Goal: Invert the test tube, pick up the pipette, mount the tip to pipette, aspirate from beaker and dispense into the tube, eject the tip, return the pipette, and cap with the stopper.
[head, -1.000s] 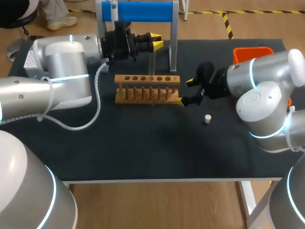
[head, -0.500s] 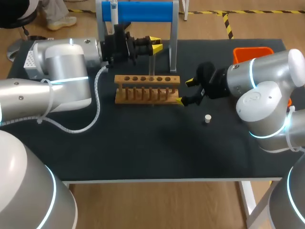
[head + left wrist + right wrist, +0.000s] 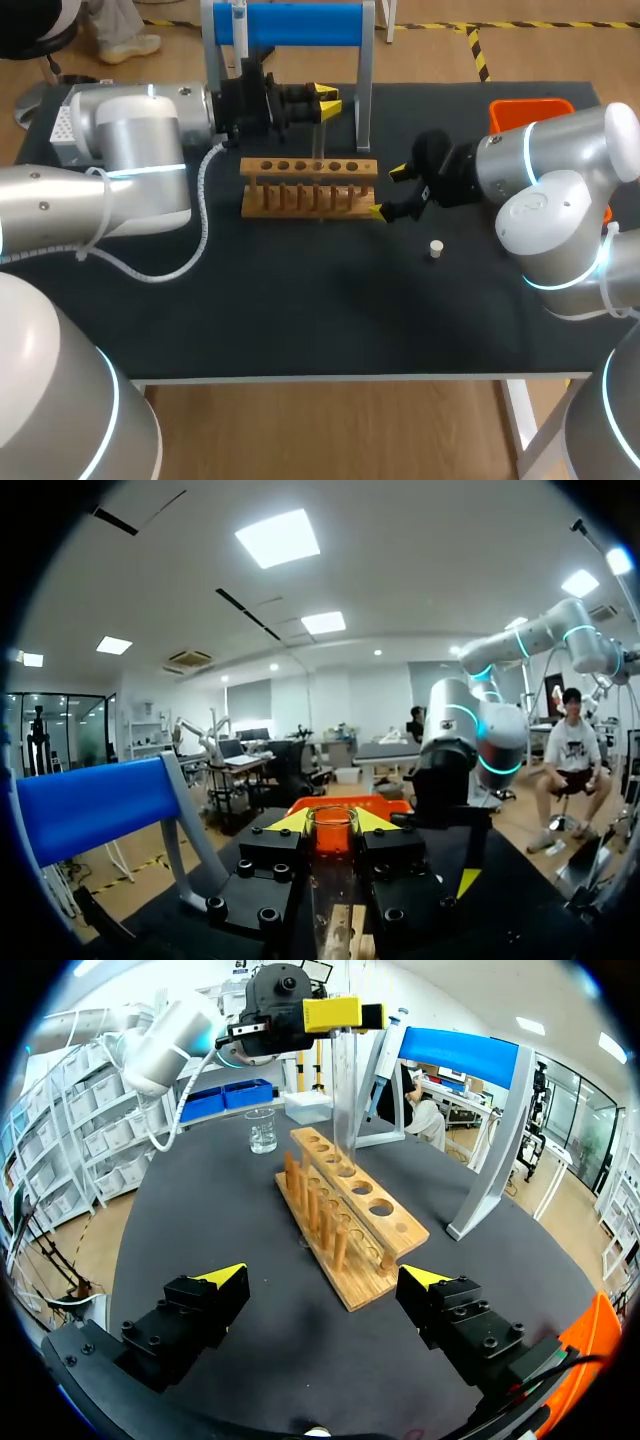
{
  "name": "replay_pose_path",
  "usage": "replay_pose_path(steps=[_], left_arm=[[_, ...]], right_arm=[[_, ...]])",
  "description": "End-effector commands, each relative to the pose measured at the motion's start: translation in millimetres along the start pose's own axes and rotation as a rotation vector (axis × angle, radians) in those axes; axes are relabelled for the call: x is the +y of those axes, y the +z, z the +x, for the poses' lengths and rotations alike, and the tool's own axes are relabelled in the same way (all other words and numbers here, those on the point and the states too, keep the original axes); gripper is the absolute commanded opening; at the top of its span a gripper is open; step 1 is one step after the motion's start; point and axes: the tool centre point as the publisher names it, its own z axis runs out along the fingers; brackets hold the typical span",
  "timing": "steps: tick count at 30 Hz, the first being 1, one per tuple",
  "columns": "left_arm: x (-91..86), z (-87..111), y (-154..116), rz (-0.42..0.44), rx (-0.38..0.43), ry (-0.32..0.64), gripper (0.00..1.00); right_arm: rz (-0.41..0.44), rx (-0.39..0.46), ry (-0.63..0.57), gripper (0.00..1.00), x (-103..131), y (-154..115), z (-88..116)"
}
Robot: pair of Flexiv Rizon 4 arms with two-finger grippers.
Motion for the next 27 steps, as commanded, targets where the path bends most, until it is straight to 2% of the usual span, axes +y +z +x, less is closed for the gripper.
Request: replay_pose_path(steps=[1,27], left_arm=[[4.1,-1.3,1,-0.002,0.0,-0.006,0.0],[26.8,-7.6,-1,0.018,-0.015,-0.025,0.0]], right_arm=[[-0.001,0.002,0.0,1.0,-1,-1,0],[-0.001,0.002,0.0,1.0,-1,-1,0]])
